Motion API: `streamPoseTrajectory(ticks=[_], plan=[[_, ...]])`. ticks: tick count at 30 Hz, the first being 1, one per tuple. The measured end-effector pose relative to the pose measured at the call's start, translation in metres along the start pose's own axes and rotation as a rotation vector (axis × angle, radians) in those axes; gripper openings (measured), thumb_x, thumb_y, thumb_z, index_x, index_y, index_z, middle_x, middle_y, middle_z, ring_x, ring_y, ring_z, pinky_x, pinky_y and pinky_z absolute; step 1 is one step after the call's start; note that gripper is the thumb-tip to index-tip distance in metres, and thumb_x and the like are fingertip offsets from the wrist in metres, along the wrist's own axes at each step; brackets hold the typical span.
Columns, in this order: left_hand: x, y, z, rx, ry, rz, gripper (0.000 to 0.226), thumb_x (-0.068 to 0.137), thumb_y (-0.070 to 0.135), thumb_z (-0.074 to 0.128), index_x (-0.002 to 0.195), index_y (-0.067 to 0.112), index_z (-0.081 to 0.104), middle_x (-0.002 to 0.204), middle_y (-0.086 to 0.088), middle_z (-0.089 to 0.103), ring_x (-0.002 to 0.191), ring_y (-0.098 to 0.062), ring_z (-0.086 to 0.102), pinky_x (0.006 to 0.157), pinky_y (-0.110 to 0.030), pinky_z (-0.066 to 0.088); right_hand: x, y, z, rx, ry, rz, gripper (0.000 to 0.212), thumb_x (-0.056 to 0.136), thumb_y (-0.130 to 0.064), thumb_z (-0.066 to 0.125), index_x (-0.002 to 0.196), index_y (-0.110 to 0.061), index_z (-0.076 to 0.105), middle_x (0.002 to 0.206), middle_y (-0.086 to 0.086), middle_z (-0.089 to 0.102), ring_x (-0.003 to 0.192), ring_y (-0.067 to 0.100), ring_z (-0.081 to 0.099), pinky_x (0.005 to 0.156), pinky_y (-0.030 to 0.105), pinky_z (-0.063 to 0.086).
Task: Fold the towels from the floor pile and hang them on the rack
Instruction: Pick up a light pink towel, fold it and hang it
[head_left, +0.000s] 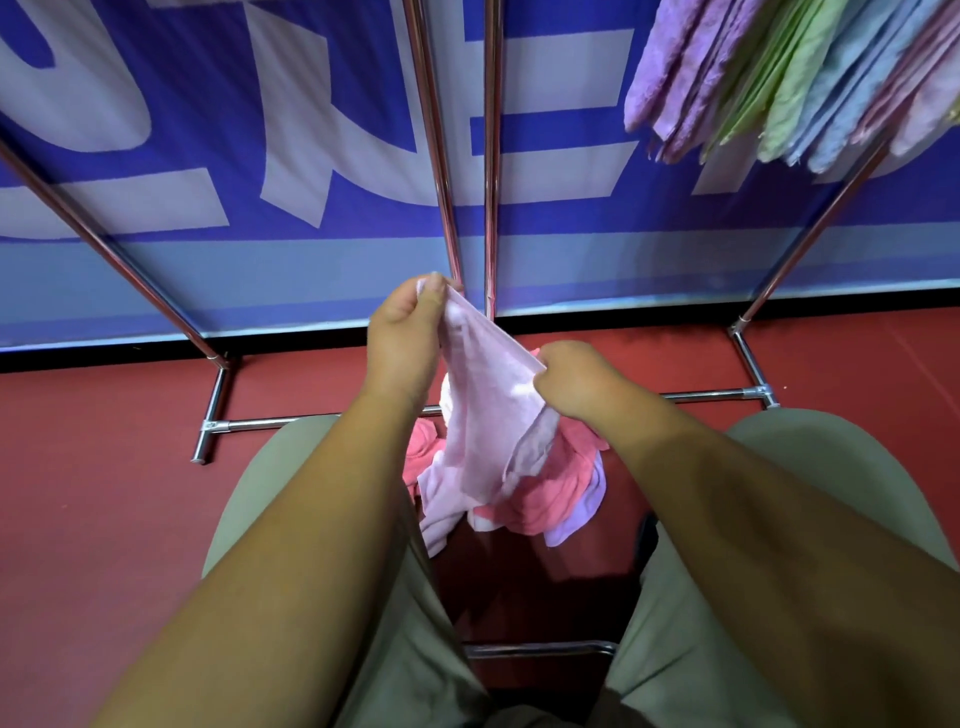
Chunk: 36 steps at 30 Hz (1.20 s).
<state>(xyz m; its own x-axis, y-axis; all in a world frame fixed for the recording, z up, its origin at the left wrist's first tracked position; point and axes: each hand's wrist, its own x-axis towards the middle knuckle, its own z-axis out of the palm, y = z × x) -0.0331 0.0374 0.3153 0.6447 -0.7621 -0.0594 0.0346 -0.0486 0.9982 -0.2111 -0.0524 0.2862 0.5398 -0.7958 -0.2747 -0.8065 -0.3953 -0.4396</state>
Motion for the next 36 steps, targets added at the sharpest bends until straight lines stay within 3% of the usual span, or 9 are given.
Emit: streamPoseTrajectory(ticks=[4, 7, 13, 19, 23, 26, 30, 34, 36], plan=[[0.012, 0.005, -0.017, -0.120, 0.245, 0.000, 0.030, 0.105, 0.045, 0.056, 0.104, 0.029, 0.082, 0.087, 0.003, 0.071, 0.079, -0.015, 0.062, 0.071, -0.032, 0.053, 0.012, 0.015, -0.001, -0.063, -0.008, 0.164, 0.020, 0.090, -0.005, 0.056, 0.099, -0.001, 0.072, 0.111, 0.023, 0.073, 0.105, 0.040, 0.069, 0.073, 0.028, 0.040], [0.021, 0.003, -0.032, -0.144, 0.360, -0.011, 0.031, 0.104, 0.049, 0.056, 0.104, 0.034, 0.083, 0.102, 0.003, 0.079, 0.088, -0.012, 0.070, 0.085, -0.037, 0.060, 0.018, 0.018, -0.008, 0.004, 0.074, 0.223, 0.011, 0.087, -0.006, 0.059, 0.080, -0.009, 0.065, 0.088, 0.020, 0.070, 0.087, 0.038, 0.066, 0.069, 0.028, 0.040], [0.029, -0.008, -0.034, -0.218, 0.351, -0.166, 0.024, 0.105, 0.024, 0.058, 0.107, 0.017, 0.081, 0.095, -0.004, 0.077, 0.079, -0.023, 0.070, 0.073, -0.033, 0.060, 0.021, 0.021, -0.020, 0.396, 0.283, 0.232, 0.021, 0.093, -0.020, 0.068, 0.084, -0.002, 0.074, 0.082, 0.023, 0.072, 0.081, 0.042, 0.068, 0.075, 0.037, 0.057], [0.034, -0.014, -0.032, -0.036, 0.339, -0.323, 0.020, 0.097, 0.018, 0.057, 0.088, 0.016, 0.074, 0.083, -0.005, 0.069, 0.078, -0.026, 0.061, 0.072, -0.035, 0.054, 0.022, 0.013, -0.035, 0.957, 0.392, 0.279, 0.016, 0.097, -0.034, 0.062, 0.085, -0.024, 0.065, 0.075, -0.003, 0.062, 0.069, 0.020, 0.055, 0.063, 0.029, 0.045], [0.034, -0.014, -0.026, 0.122, 0.305, -0.362, 0.027, 0.103, 0.028, 0.057, 0.079, 0.017, 0.063, 0.093, -0.011, 0.069, 0.089, -0.031, 0.063, 0.086, -0.040, 0.056, 0.023, 0.020, -0.035, 1.033, 0.431, 0.341, 0.024, 0.089, -0.046, 0.067, 0.078, -0.025, 0.064, 0.072, 0.000, 0.062, 0.069, 0.020, 0.057, 0.075, 0.049, 0.063], [0.029, -0.016, -0.024, 0.086, 0.285, -0.328, 0.027, 0.102, 0.035, 0.062, 0.083, 0.017, 0.068, 0.086, -0.003, 0.070, 0.082, -0.025, 0.064, 0.080, -0.038, 0.055, 0.018, 0.023, -0.034, 1.062, 0.398, 0.373, 0.029, 0.089, -0.040, 0.081, 0.075, -0.021, 0.066, 0.064, -0.003, 0.061, 0.060, 0.016, 0.055, 0.065, 0.031, 0.053], [0.019, -0.017, -0.022, -0.176, 0.245, -0.351, 0.016, 0.094, 0.033, 0.076, 0.090, 0.018, 0.079, 0.087, -0.001, 0.076, 0.081, -0.023, 0.069, 0.080, -0.040, 0.059, 0.016, 0.030, -0.034, 1.080, 0.387, 0.466, 0.040, 0.084, -0.046, 0.083, 0.069, -0.015, 0.062, 0.077, 0.005, 0.065, 0.072, 0.022, 0.060, 0.076, 0.036, 0.054], [0.011, -0.008, -0.027, -0.261, 0.266, -0.384, 0.012, 0.099, 0.017, 0.069, 0.091, 0.014, 0.077, 0.084, -0.004, 0.073, 0.078, -0.022, 0.067, 0.075, -0.037, 0.054, 0.003, 0.028, -0.039, 1.294, 0.137, 0.478, 0.014, 0.094, 0.000, 0.057, 0.086, -0.002, 0.069, 0.091, 0.021, 0.073, 0.080, 0.031, 0.074, 0.079, 0.045, 0.064], [0.005, 0.001, -0.031, -0.315, 0.311, -0.393, 0.011, 0.100, 0.013, 0.066, 0.092, 0.012, 0.075, 0.086, -0.005, 0.072, 0.075, -0.021, 0.068, 0.072, -0.034, 0.054, -0.011, 0.019, -0.044, 1.294, 0.069, 0.415, 0.031, 0.090, 0.019, 0.040, 0.093, 0.010, 0.070, 0.091, 0.025, 0.074, 0.075, 0.029, 0.076, 0.065, 0.038, 0.065]])
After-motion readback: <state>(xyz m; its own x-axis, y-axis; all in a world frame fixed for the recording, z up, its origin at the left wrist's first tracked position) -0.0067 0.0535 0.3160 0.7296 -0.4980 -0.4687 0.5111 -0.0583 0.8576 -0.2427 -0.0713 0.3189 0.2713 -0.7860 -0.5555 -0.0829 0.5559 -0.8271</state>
